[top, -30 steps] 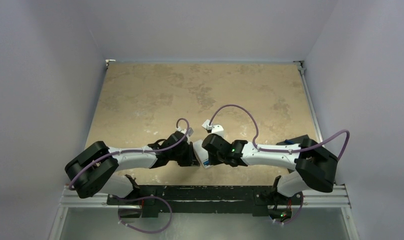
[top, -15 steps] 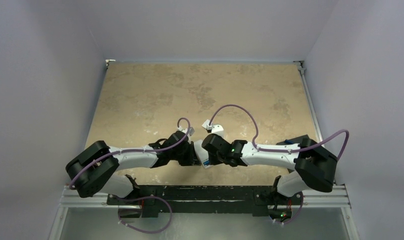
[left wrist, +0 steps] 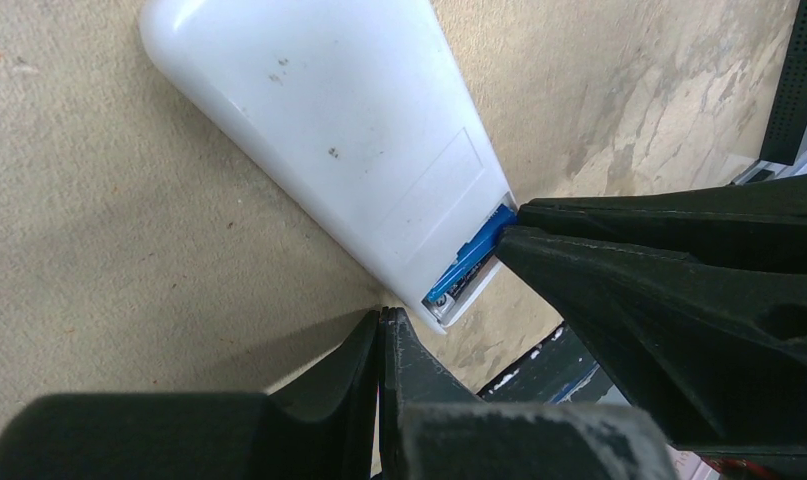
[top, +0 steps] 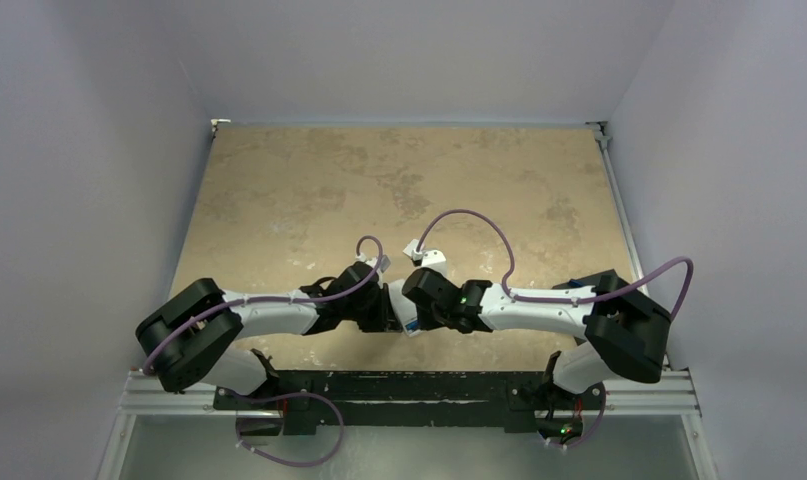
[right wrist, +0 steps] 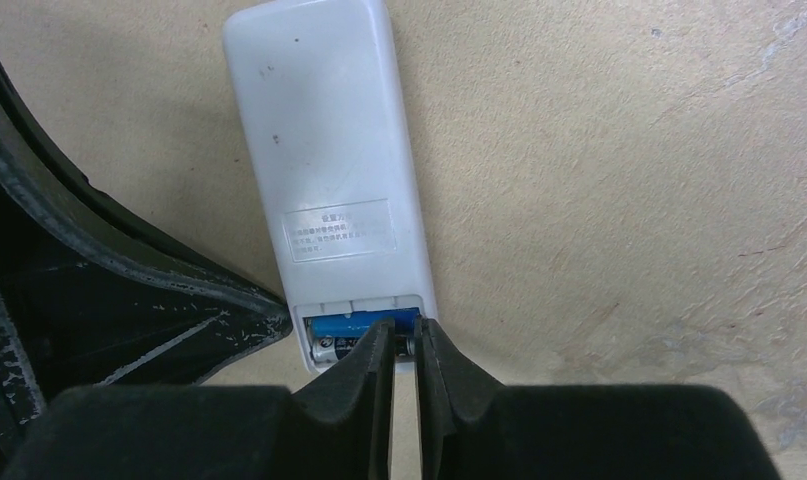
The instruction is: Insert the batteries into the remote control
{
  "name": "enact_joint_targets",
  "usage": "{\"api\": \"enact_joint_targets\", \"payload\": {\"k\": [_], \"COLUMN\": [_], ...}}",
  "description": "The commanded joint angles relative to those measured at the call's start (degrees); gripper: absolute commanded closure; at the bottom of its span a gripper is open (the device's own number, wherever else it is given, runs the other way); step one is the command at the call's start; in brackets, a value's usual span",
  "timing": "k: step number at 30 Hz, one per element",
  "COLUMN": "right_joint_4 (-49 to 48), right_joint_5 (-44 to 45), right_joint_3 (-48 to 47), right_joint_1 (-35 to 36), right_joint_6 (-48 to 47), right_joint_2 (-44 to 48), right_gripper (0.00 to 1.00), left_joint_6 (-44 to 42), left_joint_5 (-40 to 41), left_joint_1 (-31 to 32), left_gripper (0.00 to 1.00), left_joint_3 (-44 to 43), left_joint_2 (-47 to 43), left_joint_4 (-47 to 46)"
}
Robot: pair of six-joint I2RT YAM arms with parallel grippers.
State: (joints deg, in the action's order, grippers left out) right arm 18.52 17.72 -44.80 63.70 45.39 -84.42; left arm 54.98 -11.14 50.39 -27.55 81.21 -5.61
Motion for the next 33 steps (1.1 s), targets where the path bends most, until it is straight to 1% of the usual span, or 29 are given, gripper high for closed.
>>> {"api": "enact_joint_targets", "payload": {"k": [1, 7, 14, 27, 33], "right_joint_4": [-2.0, -3.39, -1.54, 4.22, 7.3], "right_joint_5": [0.52, -0.75, 0.76, 4.12, 6.47], "right_joint_3": [-1.15, -0.38, -1.91, -6.36, -7.86], "right_joint_1": [0.15, 0.56, 2.6, 6.7, 7.48], "right_joint_6": [0.02, -0.11, -0.09, 0.55, 1.69], "right_joint_2": [-1.39, -1.64, -4.22, -9.27, -10.5], "right_gripper": [0.82, 0.85, 0.87, 0.9, 0.91], "left_joint_6": [0.32, 0.31, 0.1, -0.3, -0.62], "left_joint_5": [0.33, 0.33, 0.24, 0.11, -0.05], "left_joint_1": [0.33, 0.37, 0.34, 0.38, 0.36], "left_gripper": [0.99, 0.98, 0.99, 0.99, 1.0], "left_joint_3": [-2.02, -2.42, -2.9, -3.63, -4.0], "left_joint_2": [0.52, 0.79, 1.23, 1.75, 2.2], "left_joint_4": [-2.09, -2.05, -2.01, -1.65, -1.66]}}
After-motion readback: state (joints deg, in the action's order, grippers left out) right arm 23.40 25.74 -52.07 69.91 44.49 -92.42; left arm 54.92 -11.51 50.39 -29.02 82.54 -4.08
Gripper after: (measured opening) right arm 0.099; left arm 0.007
